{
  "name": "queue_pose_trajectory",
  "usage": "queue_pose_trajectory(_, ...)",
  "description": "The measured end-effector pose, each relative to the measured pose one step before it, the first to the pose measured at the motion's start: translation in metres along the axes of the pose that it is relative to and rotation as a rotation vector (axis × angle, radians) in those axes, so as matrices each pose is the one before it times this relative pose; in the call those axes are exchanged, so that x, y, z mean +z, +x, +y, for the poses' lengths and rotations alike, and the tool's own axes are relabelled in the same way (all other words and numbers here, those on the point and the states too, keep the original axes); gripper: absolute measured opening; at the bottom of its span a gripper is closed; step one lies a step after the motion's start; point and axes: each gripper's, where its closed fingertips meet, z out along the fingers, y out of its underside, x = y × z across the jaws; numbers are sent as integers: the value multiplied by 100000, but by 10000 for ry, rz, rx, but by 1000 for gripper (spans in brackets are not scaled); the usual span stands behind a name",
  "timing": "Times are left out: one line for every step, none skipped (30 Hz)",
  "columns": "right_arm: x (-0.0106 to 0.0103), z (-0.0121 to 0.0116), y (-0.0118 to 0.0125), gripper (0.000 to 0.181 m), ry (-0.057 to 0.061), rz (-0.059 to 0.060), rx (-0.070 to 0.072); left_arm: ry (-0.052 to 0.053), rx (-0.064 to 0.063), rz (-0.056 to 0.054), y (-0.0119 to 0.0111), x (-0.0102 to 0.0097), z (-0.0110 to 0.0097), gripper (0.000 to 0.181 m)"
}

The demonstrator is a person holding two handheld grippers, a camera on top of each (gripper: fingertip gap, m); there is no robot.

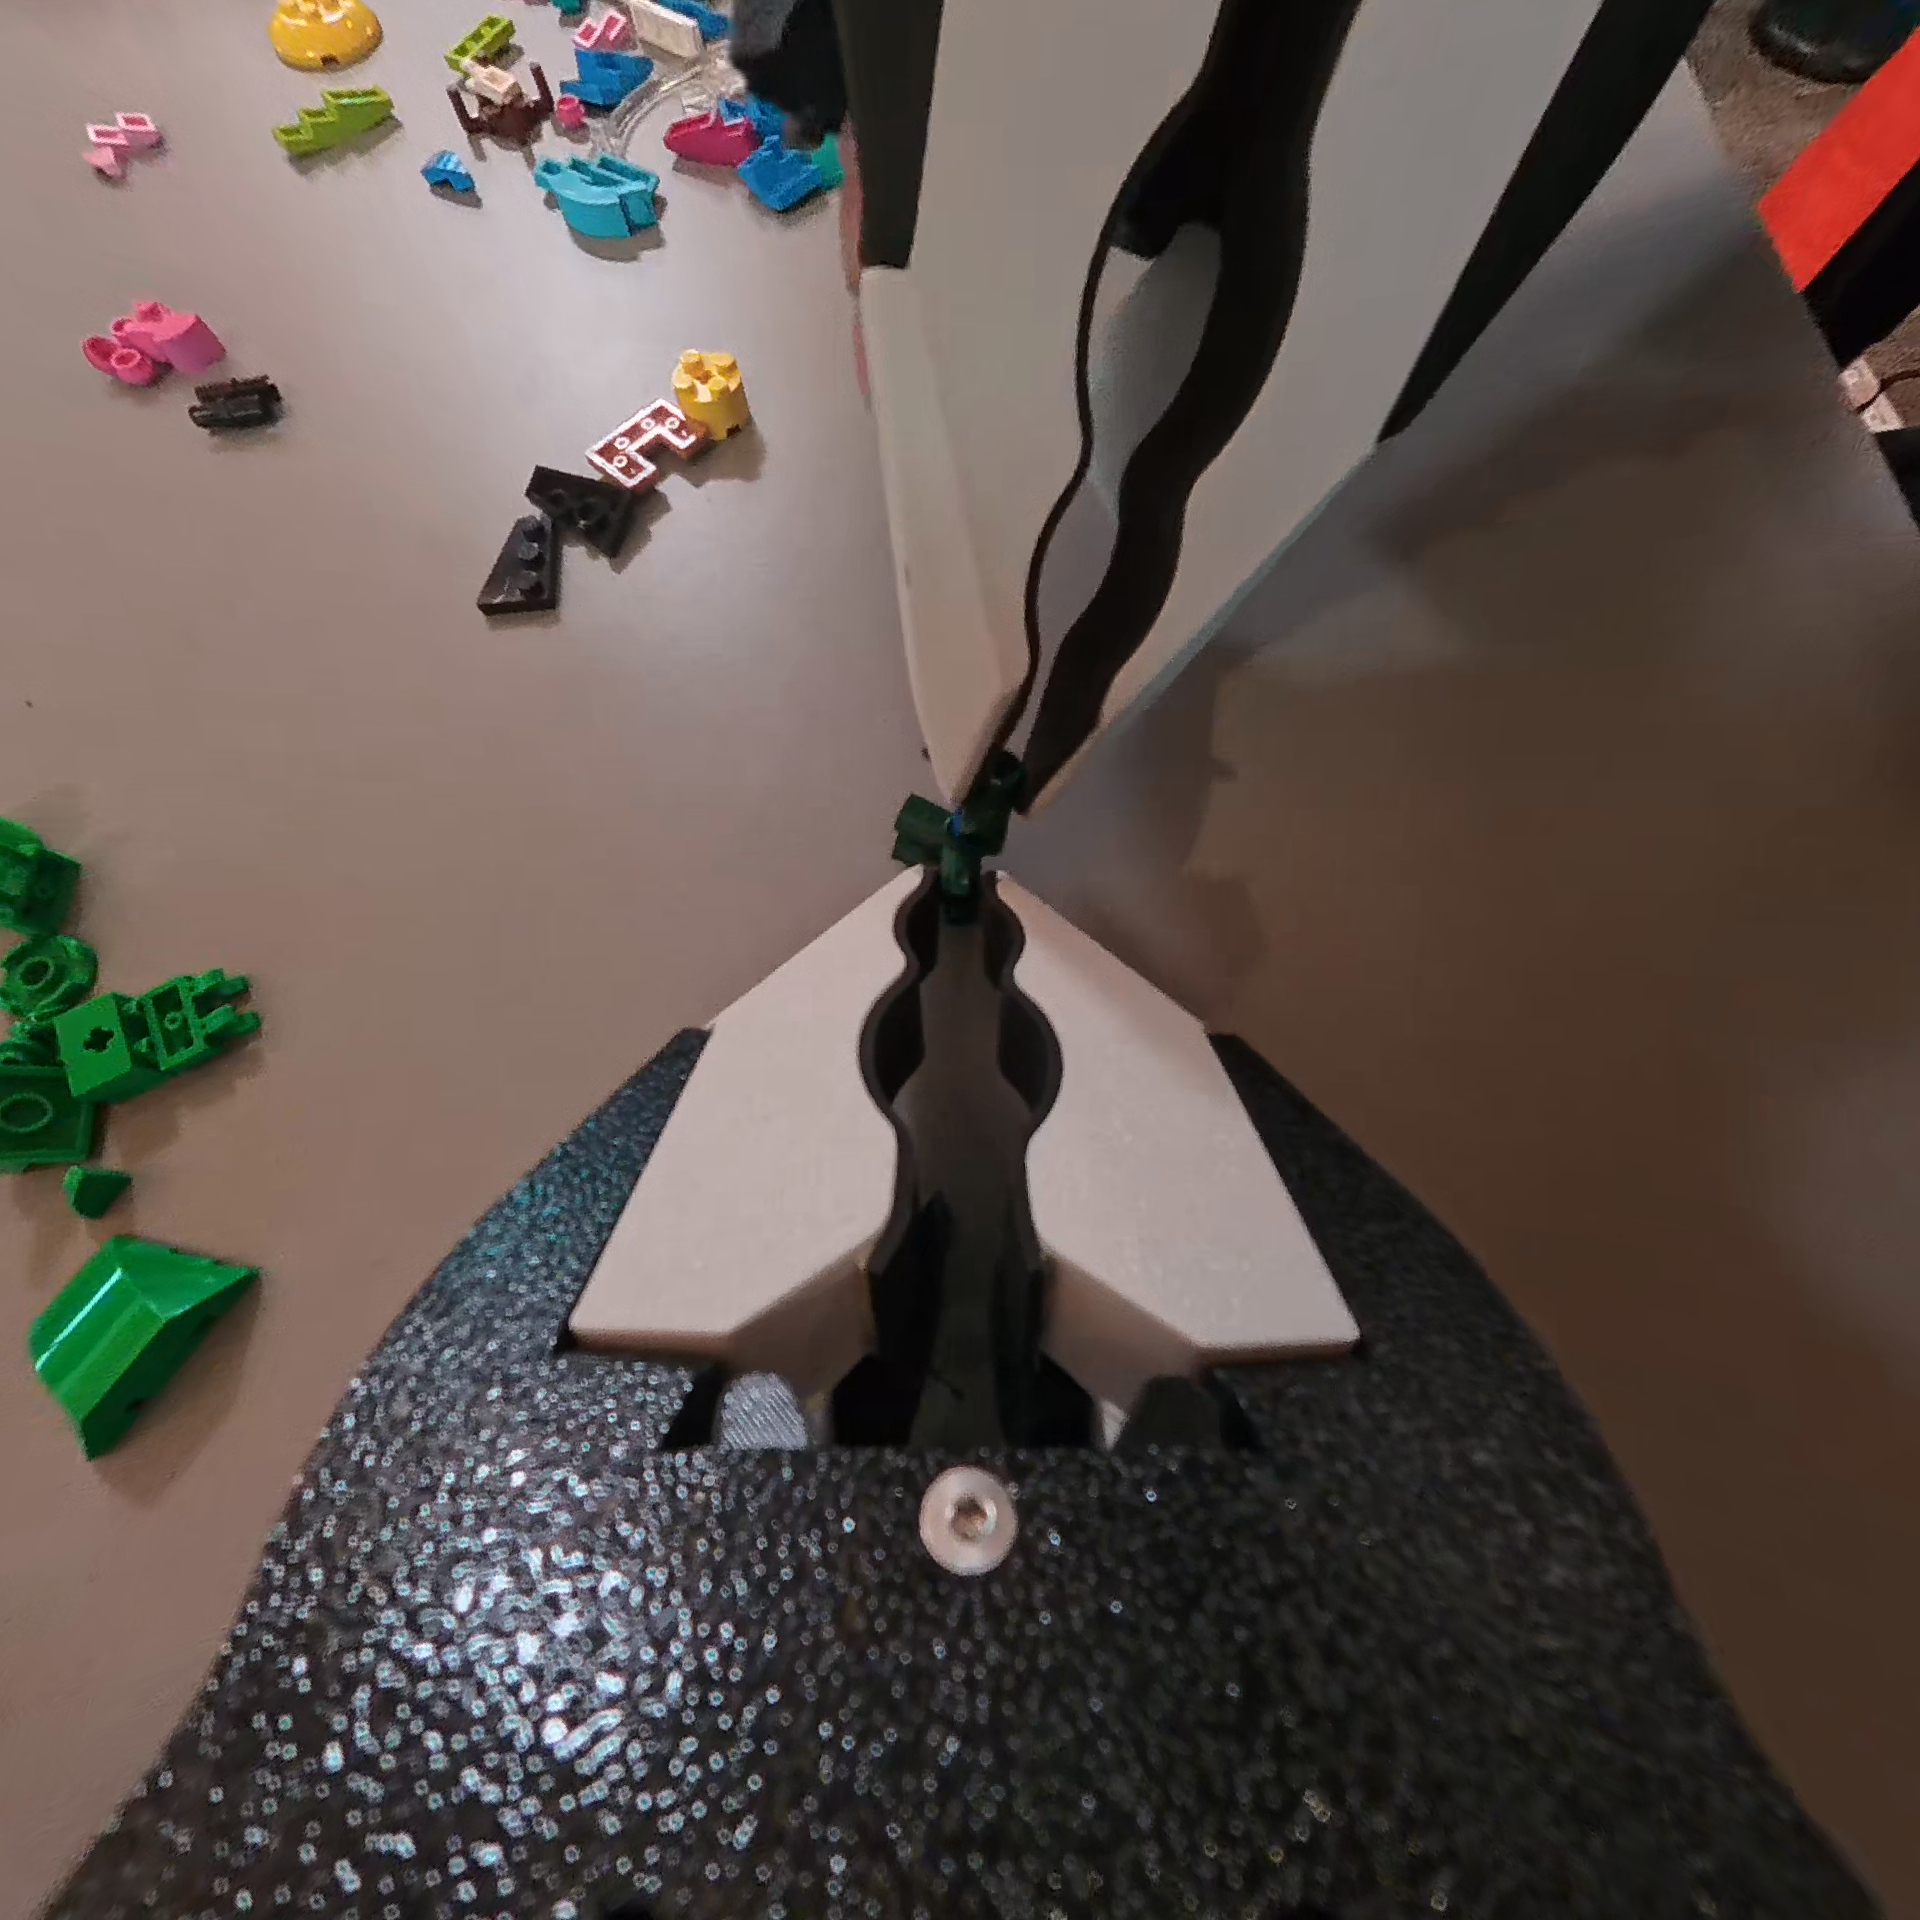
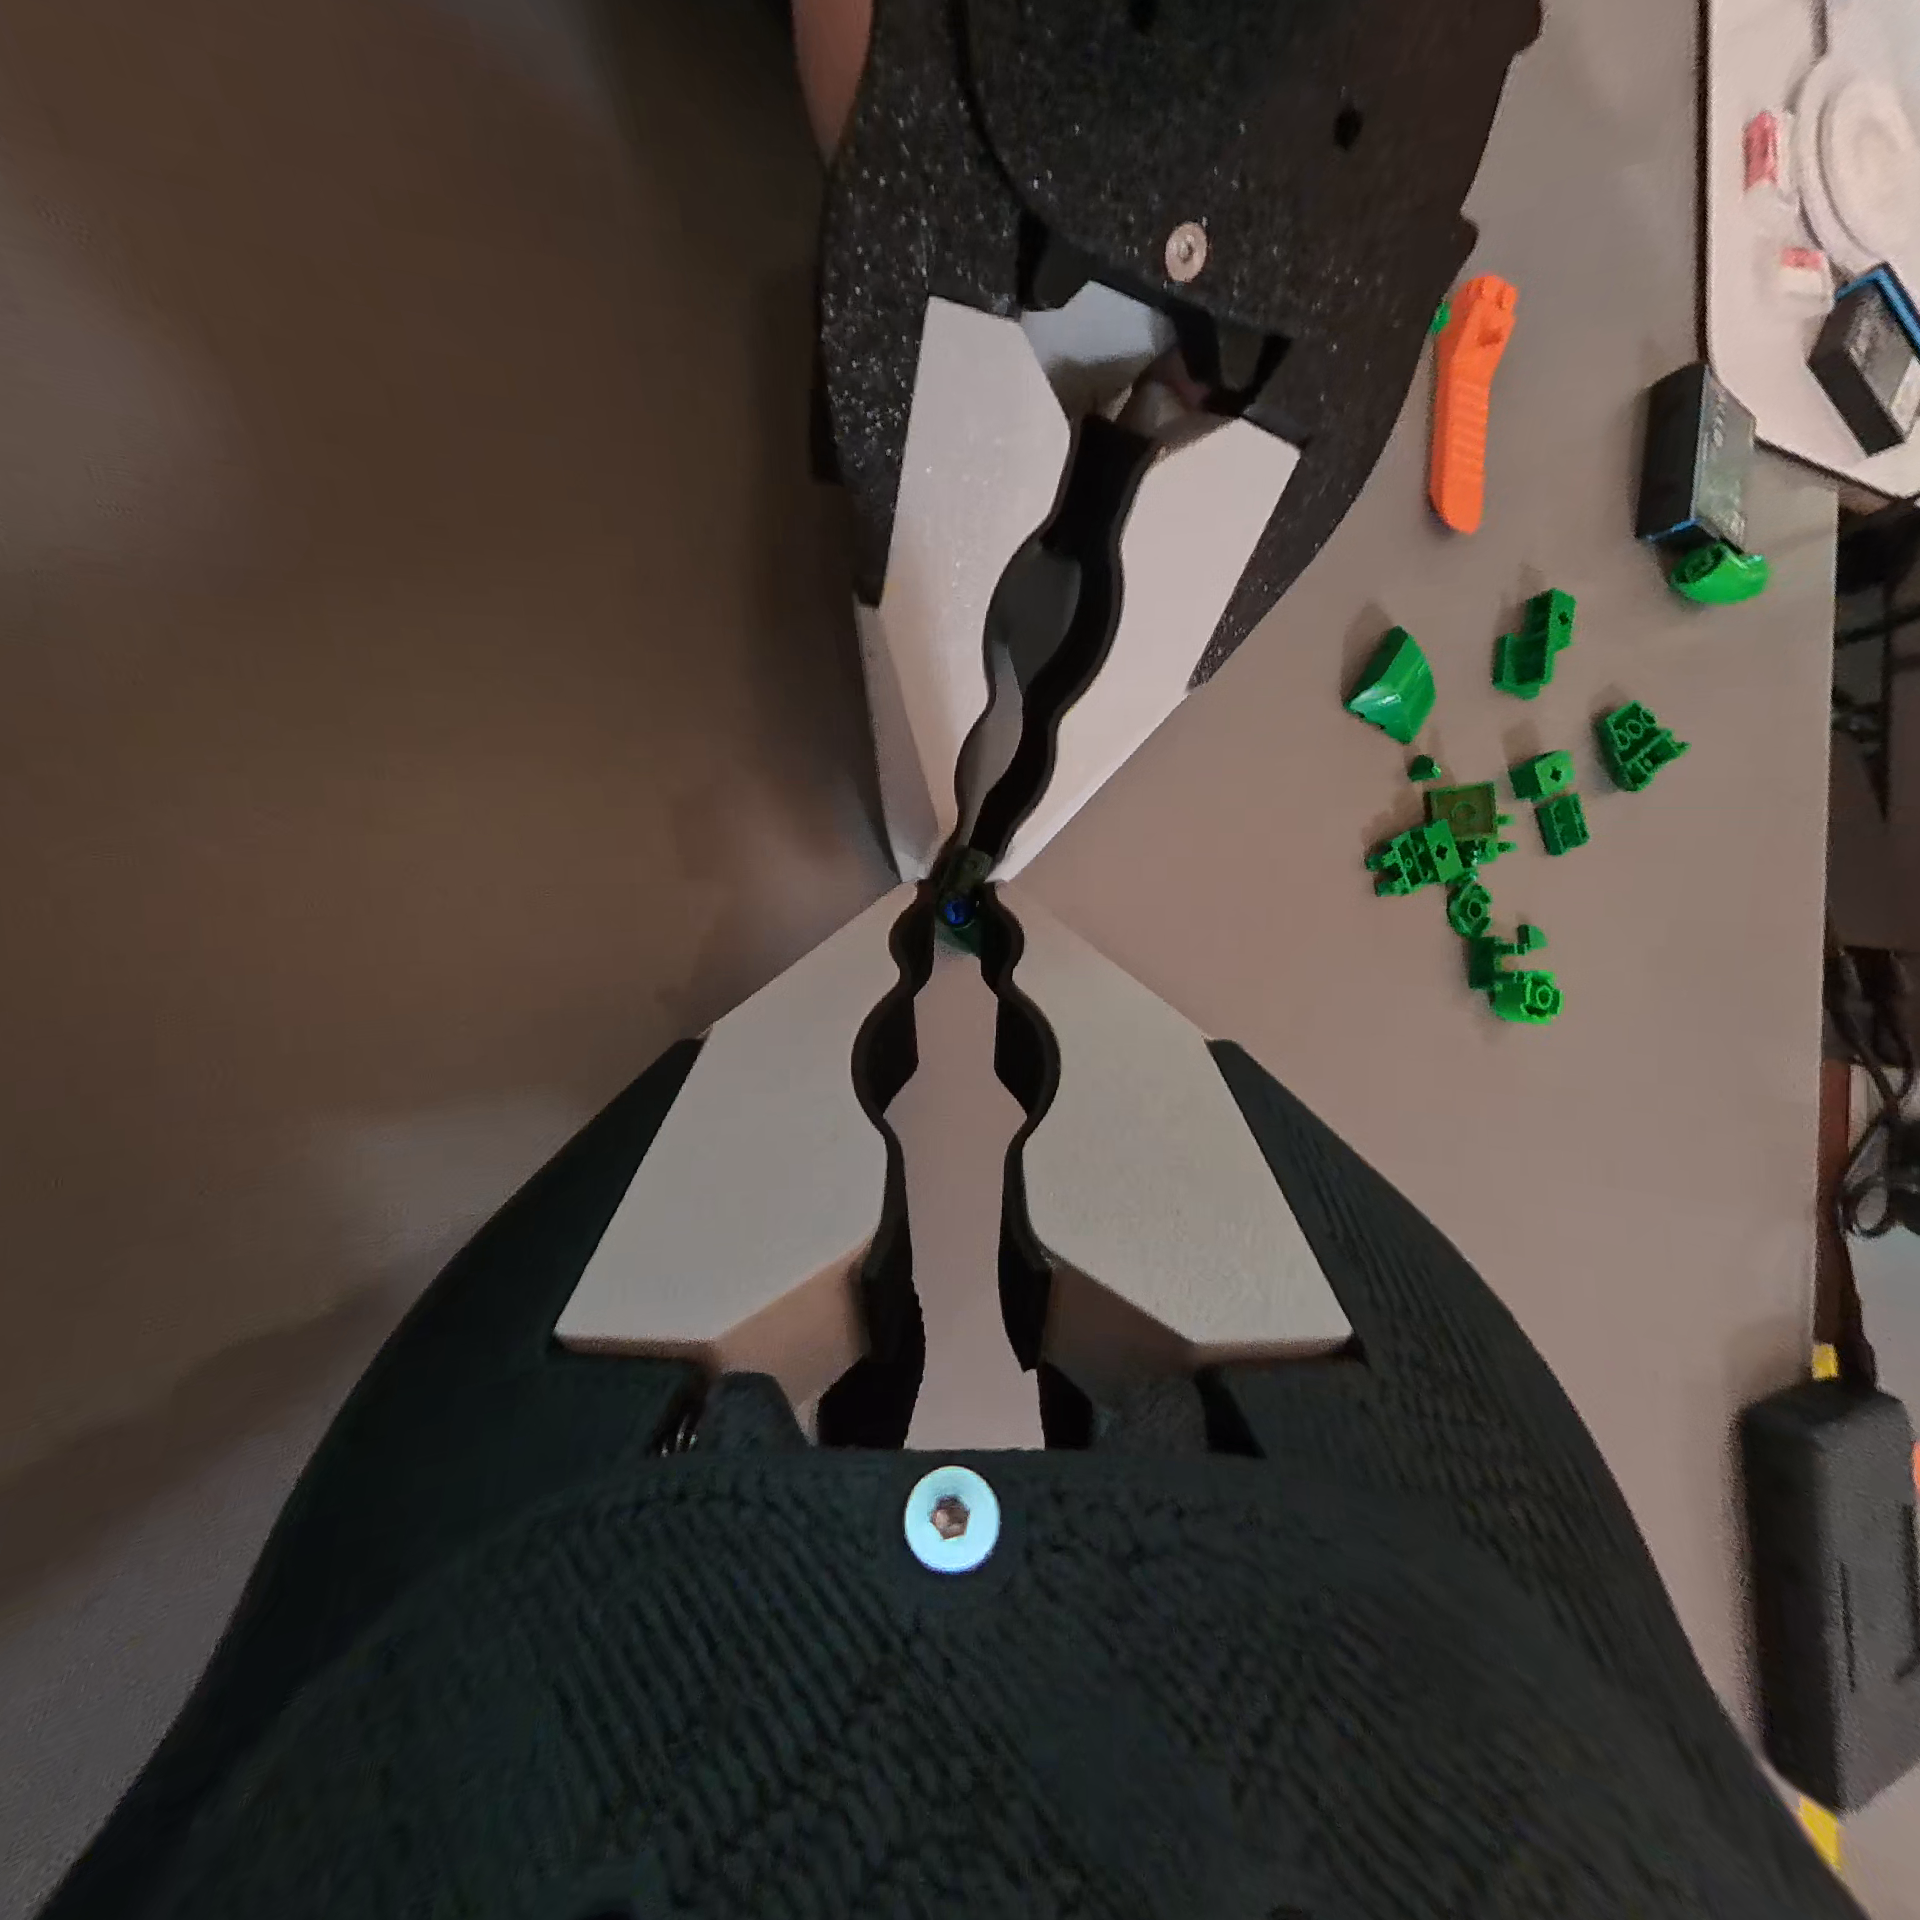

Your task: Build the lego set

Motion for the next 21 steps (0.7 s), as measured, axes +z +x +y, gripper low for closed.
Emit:
queue_pose_trajectory(38,-85,11,6,55,-134,-95,-7,-38,33,2,12,9,5)
queue_pose_trajectory(73,2,-4,6,-10,-141,-125,-2,-22,20,3,5,-3,5)
queue_pose_trajectory(94,52,-53,6,-34,-165,-148,-2,9,10,8,-1,3,5)
queue_pose_trajectory(107,51,-42,6,-34,-153,-135,-1,8,22,4,-1,2,5)
queue_pose_trajectory(87,48,6,6,-8,-125,-117,-2,7,27,-3,1,13,5)
queue_pose_trajectory(28,2,6,6,24,-141,-83,-2,13,27,20,2,-1,5)
queue_pose_trajectory(5,13,-6,6,23,-157,-58,-1,12,23,11,-5,5,5)
queue_pose_trajectory(23,29,-10,6,14,-145,-63,-1,16,24,8,-4,4,5)
queue_pose_trajectory(32,17,-15,6,13,-135,-72,-1,24,34,22,2,-1,5)
queue_pose_trajectory(15,0,-22,6,22,-143,-78,-2,33,44,29,2,0,5)
queue_pose_trajectory(16,-1,-24,6,29,-139,-58,-2,14,23,9,-5,5,5)
queue_pose_trajectory(12,-3,-11,6,37,-143,-41,0,13,14,1,3,-2,5)
queue_pose_trajectory(12,4,-25,6,63,-139,-78,-1,17,15,22,3,-2,5)
queue_pose_trajectory(17,2,-13,6,75,-137,-53,-1,1,6,-6,-5,4,5)
queue_pose_trajectory(29,7,-22,6,55,-149,3,-1,8,8,-3,3,-1,5)
queue_pose_trajectory(48,14,-26,6,9,-132,6,-2,4,11,12,-2,3,5)
queue_pose_trajectory(49,22,-5,6,-40,-114,11,-2,-4,2,-13,5,-3,5)
queue_pose_trajectory(42,24,-4,6,-57,-122,29,-2,-1,-1,-10,-4,-8,5)
queue_pose_trajectory(31,19,-8,6,-53,-130,33,-2,-2,-1,0,-1,2,5)
queue_pose_trajectory(36,13,-3,6,-34,-140,55,-1,4,1,3,7,-5,5)
queue_pose_trajectory(26,16,0,6,-34,-126,49,0,3,0,8,-3,2,5)
